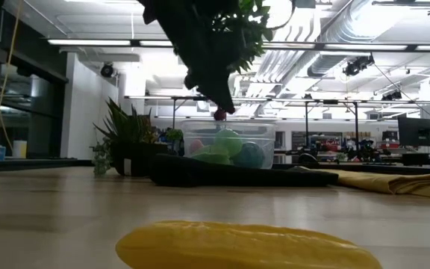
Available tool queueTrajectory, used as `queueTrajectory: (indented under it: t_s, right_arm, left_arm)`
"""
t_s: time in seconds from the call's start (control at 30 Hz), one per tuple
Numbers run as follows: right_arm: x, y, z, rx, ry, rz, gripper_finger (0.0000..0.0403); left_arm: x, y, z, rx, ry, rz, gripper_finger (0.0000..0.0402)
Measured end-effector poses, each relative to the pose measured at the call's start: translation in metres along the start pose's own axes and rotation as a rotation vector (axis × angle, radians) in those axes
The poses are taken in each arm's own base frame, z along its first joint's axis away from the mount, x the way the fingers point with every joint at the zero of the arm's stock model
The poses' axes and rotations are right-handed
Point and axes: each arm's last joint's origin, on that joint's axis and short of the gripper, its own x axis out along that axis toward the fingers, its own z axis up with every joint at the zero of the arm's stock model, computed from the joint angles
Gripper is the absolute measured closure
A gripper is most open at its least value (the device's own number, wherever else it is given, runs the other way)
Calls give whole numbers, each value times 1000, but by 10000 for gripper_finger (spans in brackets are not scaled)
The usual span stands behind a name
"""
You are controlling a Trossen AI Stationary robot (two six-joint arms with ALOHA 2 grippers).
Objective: Pick and placing Produce into tupperware
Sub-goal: Put the top dark red cherry into the transparent bin
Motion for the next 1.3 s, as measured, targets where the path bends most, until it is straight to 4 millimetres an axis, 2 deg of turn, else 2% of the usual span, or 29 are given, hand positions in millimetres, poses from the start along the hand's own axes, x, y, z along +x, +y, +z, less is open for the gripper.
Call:
queueTrajectory:
  t_s: [0.33,0.63,1.3]
  right_arm:
    - [6,12,-9,9,21,-11,279]
    - [6,13,-8,19,11,-10,279]
    - [6,13,-8,14,-9,-20,279]
  left_arm:
    - [5,17,-3,-21,34,38,401]
    - [7,29,-10,-17,112,49,401]
    - [7,27,-9,2,105,-7,394]
